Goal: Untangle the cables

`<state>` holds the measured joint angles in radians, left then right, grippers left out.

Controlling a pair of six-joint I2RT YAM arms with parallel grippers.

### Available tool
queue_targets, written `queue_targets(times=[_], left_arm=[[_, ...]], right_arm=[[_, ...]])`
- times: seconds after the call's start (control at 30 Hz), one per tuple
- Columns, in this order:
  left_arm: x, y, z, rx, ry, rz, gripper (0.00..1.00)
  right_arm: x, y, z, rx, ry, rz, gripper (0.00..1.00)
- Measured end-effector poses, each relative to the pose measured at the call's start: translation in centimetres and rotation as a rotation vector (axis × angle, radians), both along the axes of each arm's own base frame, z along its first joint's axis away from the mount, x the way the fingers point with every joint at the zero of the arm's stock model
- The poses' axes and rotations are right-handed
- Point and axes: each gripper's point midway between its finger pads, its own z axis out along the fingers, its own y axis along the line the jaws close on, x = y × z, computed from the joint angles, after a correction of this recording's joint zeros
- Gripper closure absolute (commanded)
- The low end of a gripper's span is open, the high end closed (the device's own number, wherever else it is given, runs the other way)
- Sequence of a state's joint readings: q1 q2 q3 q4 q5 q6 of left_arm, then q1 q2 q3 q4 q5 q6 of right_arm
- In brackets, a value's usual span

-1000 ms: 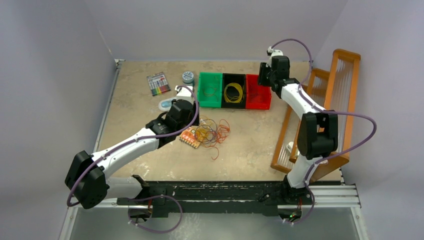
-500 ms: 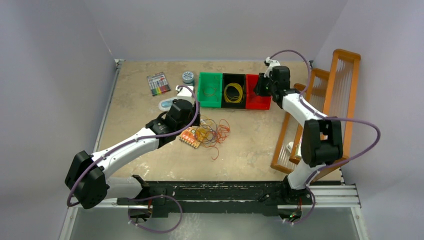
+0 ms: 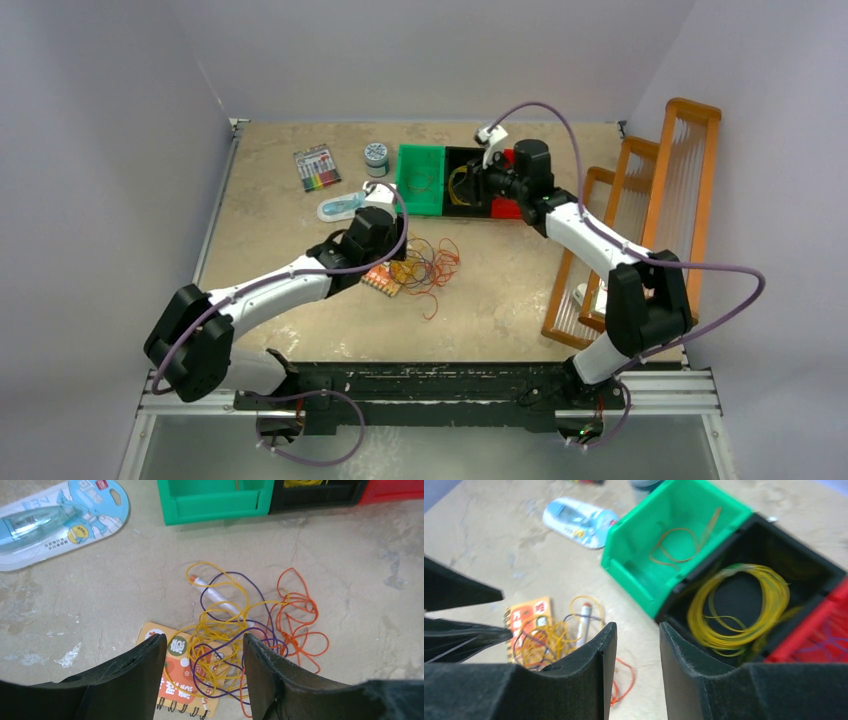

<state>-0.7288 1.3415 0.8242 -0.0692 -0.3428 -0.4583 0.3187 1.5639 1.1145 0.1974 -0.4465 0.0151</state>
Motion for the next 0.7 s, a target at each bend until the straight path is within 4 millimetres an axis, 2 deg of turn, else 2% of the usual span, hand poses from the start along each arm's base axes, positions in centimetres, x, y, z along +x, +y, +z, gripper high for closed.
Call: queue_targets(times=[0.1,0.23,0.37,0.57,0.7], left_arm=[[-0.2,0.2,-1.9,0.034,0.03,-0.006,0.43],[-0.8,0.6,-4.1,0.061,0.063,-0.01,0.44],[-1.3,0.1,-5.9,0.059,0.096,-0.043,0.47],[-1.3,-0.4,-7.8,0.08,0.13,-0.072,0.57],[-1.3,-0.1,-8.2,0.098,0.137,-0.069,0.67]], right_arm=[[-1.3,1.9,-1.6,-0.016,0.033,0.065,0.6],[-1.6,1.7,-2.4,-0.021,0.048,0.063,0.6],[-1.3,1.4,-2.3,-0.019,0.043,0.056,0.59],[-1.3,1.5,-2.2,-0.017,0.04,0.056,0.6],[-1.2,1.5,-2.1,-0.011,0.037,0.055,0.6]])
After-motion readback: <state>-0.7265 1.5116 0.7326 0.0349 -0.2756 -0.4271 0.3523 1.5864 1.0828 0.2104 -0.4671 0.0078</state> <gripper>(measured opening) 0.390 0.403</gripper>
